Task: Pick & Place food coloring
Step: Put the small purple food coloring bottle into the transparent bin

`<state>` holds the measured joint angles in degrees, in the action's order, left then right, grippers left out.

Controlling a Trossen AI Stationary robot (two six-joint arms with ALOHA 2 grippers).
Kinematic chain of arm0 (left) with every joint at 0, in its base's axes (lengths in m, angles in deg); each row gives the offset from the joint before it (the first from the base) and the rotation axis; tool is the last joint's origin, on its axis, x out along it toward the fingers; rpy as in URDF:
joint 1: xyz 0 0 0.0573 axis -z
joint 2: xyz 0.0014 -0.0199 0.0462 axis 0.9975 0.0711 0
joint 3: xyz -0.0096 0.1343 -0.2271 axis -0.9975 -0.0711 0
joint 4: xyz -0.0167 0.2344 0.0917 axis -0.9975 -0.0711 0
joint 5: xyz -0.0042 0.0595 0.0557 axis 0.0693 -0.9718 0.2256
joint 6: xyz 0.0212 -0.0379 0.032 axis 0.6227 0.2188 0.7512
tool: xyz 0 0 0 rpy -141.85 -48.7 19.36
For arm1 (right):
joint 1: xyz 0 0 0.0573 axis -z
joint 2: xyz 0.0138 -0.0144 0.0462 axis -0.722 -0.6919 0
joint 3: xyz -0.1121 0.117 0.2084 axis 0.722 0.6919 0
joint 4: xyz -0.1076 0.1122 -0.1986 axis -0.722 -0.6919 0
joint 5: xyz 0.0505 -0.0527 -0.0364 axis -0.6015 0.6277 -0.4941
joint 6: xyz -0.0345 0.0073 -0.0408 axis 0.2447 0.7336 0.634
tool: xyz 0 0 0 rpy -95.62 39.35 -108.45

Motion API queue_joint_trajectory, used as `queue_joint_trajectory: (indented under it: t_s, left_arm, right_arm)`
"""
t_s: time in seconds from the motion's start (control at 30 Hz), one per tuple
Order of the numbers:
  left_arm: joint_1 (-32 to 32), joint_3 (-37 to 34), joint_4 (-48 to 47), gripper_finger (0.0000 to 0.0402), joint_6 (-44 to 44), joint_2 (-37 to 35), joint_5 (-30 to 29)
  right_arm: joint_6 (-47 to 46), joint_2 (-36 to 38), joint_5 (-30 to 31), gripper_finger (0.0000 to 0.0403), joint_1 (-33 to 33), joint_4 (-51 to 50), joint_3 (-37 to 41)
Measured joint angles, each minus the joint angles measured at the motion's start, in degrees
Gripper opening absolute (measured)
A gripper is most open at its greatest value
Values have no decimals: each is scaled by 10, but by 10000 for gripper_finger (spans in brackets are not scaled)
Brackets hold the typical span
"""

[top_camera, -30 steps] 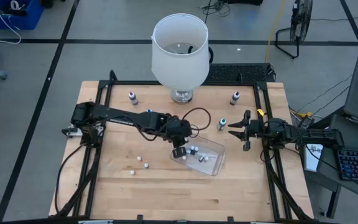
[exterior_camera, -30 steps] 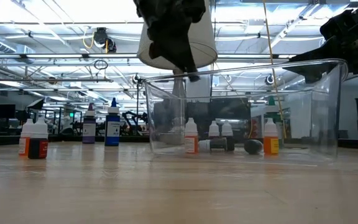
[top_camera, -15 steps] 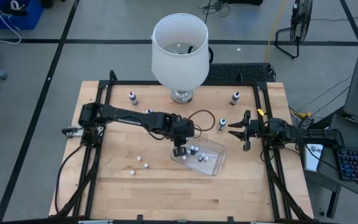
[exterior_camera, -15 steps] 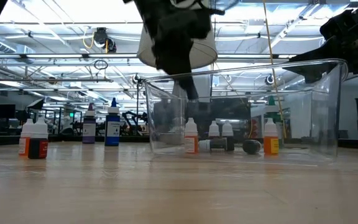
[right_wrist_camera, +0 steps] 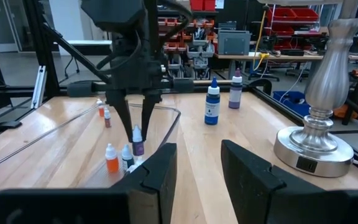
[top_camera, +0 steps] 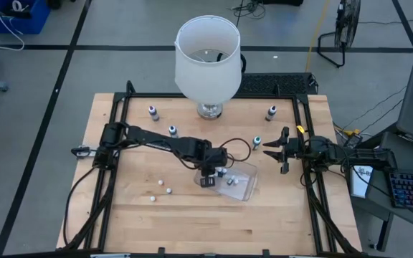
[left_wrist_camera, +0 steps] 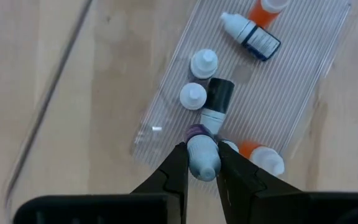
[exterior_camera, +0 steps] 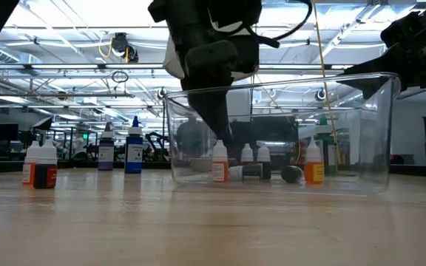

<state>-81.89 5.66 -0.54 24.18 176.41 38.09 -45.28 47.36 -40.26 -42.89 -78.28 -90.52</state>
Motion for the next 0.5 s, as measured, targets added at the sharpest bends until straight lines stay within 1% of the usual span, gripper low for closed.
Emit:
queue_joint_trajectory:
  t_s: [0.17,0.37,0.43,0.5]
  left_arm:
    - [-3,1,7,59,-4,11,14]
    - [-3,0,6,59,-20,13,15]
    - [-3,0,6,78,-25,13,15]
    - [-3,0,6,113,-27,13,15]
  right_arm:
    - [0,0,0,114,0,1,0]
    - [0,-1,0,114,0,0,0]
    - [0,-1,0,114,0,0,0]
    - [0,-1,0,114,0,0,0]
